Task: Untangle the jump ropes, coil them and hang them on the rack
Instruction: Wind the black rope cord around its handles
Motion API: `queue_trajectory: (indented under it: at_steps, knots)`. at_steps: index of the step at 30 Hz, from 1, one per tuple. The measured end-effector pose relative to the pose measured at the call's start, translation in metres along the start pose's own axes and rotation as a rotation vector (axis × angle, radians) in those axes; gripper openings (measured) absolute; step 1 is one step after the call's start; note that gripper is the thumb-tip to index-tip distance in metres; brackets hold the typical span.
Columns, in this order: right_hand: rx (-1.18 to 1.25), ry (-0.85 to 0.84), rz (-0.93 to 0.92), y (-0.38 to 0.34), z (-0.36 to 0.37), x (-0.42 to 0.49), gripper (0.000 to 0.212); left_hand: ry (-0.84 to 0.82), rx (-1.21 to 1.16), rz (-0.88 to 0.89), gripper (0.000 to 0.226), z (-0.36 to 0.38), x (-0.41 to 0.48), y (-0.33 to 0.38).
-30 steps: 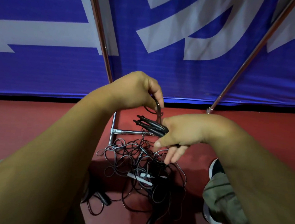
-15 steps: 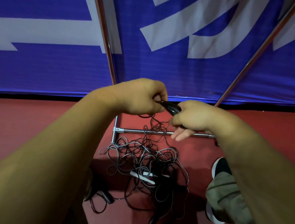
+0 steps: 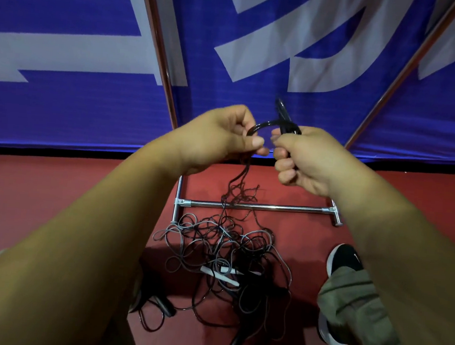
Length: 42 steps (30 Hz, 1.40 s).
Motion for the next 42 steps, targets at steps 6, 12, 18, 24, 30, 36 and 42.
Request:
queue_trajectory:
  at_steps: [6,12,18,24,30,36,42]
  knots:
    - [-0.073,0.005,-0.127,-0.012,-0.002,-0.006,0.008,-0.041,-0.074,0.025,0.035,0.005,0.0,0.015]
    - [-0.722,0.23,-0.331,-0.018,0.001,-0.019,0.014,-0.004,0.241,-0.195,0.07,0.014,-0.007,0.015]
    - [-0.851,0.256,-0.365,-0.009,0.013,-0.014,0.027,0.188,-0.236,-0.196,0.045,0.018,0.004,-0.015]
    - [-0.809,0.201,-0.331,-0.01,0.015,-0.015,0.04,0.276,-0.375,-0.177,0.026,0.019,0.008,-0.019]
    - [-0.854,0.157,-0.34,-0.014,0.013,-0.02,0.053,0.332,-0.475,-0.196,0.033,0.014,0.007,-0.026]
    - [-0.943,0.257,-0.395,-0.015,0.01,-0.018,0.018,0.297,-0.358,-0.269,0.034,0.013,0.003,-0.021]
    - [-0.968,0.301,-0.315,-0.014,-0.003,-0.014,0.009,-0.097,-0.053,-0.403,0.059,0.017,-0.006,-0.014]
Point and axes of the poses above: each hand's wrist, its own x-axis towards the middle knuckle, its own z-axis out of the palm, y = z × x, the point moved 6 cm from there along x, towards the middle knuckle, and after that the axes turned 10 degrees about z, right-handed, at the moved point
